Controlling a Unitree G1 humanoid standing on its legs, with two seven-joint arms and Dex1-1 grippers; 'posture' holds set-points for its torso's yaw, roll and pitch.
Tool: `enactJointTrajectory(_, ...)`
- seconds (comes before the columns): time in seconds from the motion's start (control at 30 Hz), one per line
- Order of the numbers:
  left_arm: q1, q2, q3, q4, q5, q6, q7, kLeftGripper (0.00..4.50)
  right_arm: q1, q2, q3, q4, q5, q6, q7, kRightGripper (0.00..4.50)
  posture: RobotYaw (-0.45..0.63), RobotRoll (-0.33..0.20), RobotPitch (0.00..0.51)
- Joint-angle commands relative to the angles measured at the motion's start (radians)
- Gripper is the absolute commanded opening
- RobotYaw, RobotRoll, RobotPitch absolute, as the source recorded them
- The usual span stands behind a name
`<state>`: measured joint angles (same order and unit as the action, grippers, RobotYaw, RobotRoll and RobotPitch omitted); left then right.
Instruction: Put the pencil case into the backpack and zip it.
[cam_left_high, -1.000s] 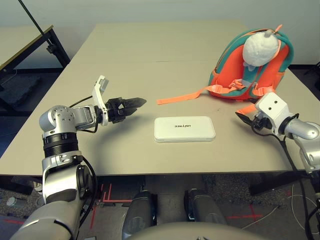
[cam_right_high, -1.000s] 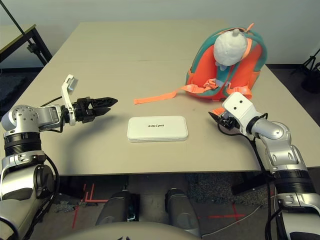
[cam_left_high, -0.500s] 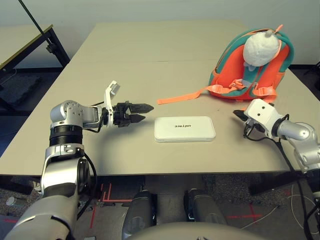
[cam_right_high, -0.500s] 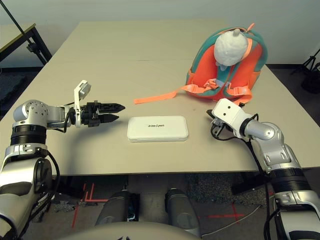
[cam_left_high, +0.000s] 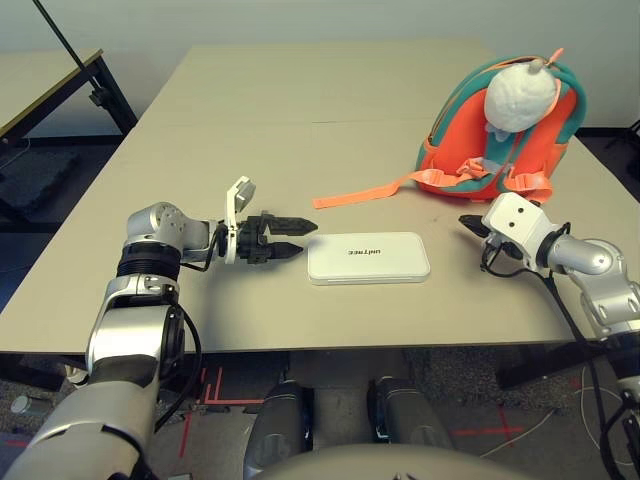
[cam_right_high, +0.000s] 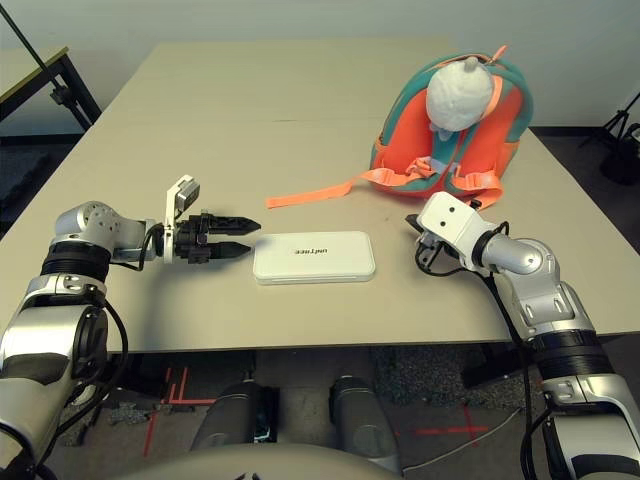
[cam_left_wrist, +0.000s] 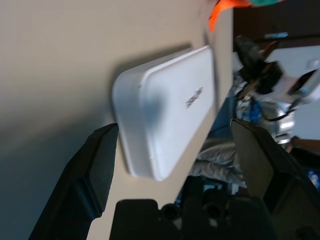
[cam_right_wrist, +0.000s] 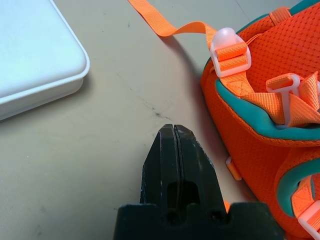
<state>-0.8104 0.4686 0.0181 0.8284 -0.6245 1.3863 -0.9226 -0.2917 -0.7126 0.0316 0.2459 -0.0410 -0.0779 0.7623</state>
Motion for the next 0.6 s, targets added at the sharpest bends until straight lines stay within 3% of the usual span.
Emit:
enactJointTrajectory(0.03, -0.006, -0.002, -0.047, 0.046, 0.053, -0.035, -0.045, 4.50, -0.007, 0.001, 0.006, -0.012, 0.004, 0.009, 0.009, 0.02, -0.20, 0.000, 0.040)
enactJointTrajectory(0.6, -0.057, -0.029, -0.069, 0.134, 0.142, -0.074, -0.161, 4.50, 0.027, -0.023, 0.048, -0.020, -0.037, 0.005, 0.040, 0.02, -0.20, 0.000, 0.036)
